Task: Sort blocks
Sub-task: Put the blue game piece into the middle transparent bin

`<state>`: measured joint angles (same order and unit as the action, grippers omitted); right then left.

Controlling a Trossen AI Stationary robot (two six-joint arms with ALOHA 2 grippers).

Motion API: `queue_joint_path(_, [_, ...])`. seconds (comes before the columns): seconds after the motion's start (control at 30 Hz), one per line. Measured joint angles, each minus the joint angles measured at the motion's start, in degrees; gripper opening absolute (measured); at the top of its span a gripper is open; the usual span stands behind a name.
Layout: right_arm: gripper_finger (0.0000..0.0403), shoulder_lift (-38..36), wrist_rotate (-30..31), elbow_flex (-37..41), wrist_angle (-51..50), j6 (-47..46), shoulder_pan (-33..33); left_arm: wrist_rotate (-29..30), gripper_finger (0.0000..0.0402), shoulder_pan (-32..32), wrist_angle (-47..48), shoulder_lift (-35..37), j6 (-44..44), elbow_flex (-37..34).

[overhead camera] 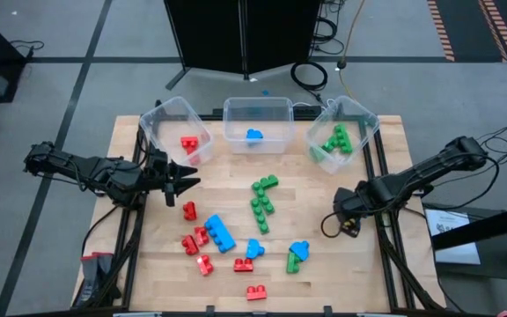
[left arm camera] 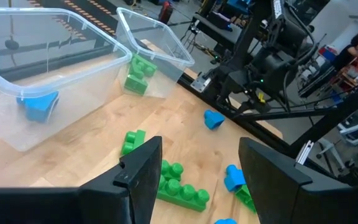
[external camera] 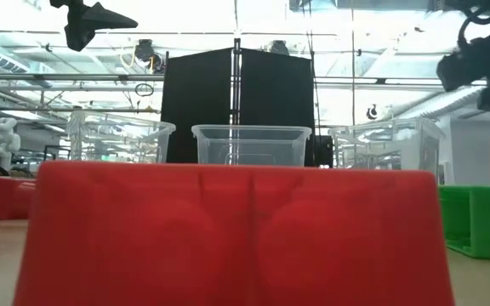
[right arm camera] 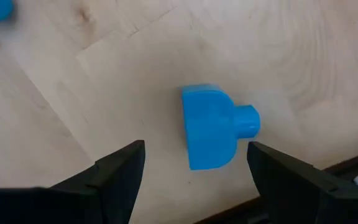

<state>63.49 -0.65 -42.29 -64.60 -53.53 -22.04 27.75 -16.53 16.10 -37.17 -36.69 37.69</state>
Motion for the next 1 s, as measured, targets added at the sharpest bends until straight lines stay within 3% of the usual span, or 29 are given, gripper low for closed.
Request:
queue_joint_path(0.13, [0.0288,0.0,0.1,0.2,0.9,4.5,0.0,0.0,0.0209,0.0,0.0,0.0,0.0,0.0])
queue_joint_path(0.43, [0.0349,4.1,0.8,0.2,2.4,10.6,0.0,0.1,0.0209,0.0,0.1,0.0,0.0,0.0])
queue_joint_path(0.73, [0.0338,10.1,0.6,3.8,7.7,12.5,1.4,0.1,0.0209,0.0,0.7,0.0,0.0,0.0])
queue_joint_path(1.0, [0.0324,14.0,-1.5,8.6,13.3,8.3,3.3,0.2,0.0209,0.0,0.8,0.0,0.0,0.0])
